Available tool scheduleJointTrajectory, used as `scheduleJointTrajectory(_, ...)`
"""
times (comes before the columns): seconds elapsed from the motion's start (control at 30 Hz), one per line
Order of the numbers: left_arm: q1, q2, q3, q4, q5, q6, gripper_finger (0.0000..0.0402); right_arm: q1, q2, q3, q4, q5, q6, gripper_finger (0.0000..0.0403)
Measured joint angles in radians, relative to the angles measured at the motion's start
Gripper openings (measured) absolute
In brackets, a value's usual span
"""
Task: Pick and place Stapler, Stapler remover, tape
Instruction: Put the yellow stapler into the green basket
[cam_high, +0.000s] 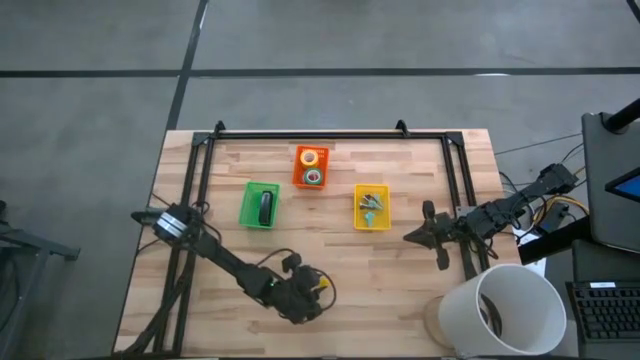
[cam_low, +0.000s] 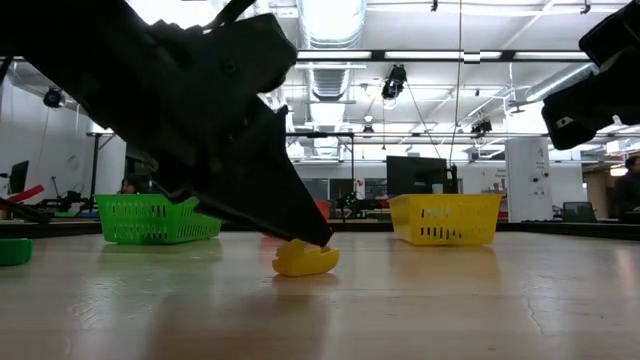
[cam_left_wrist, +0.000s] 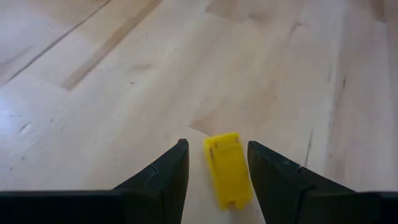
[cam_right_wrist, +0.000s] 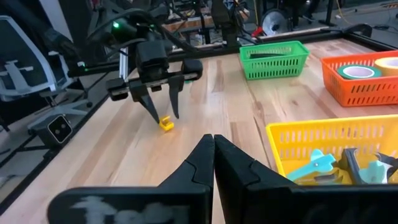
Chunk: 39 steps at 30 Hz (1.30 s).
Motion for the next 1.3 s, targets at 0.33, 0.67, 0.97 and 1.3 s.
scheduleJointTrajectory(0.33, -0.001, 0.017, 0.017, -0.010, 0.014, -0.006, 0.0163, 0.000, 0.004, 0.000, -0.001, -0.001, 0.010, 0.0009)
scheduleJointTrajectory(0.67, 0.003, 0.011, 0.015, -0.037, 0.015, -0.007, 0.0076, 0.000, 0.008, 0.001, -0.002, -0.003, 0.022, 0.0009)
scheduleJointTrajectory(0.97, 0.006, 0.006, 0.014, -0.054, -0.073, -0.031, 0.0081, 0.000, 0.007, 0.001, -0.002, -0.003, 0.022, 0.0009)
scheduleJointTrajectory(1.3, 0.024, -0.065, 0.013, -0.306, -0.191, -0.166, 0.0067, 0.000, 0.008, 0.001, -0.001, -0.003, 0.022, 0.0009)
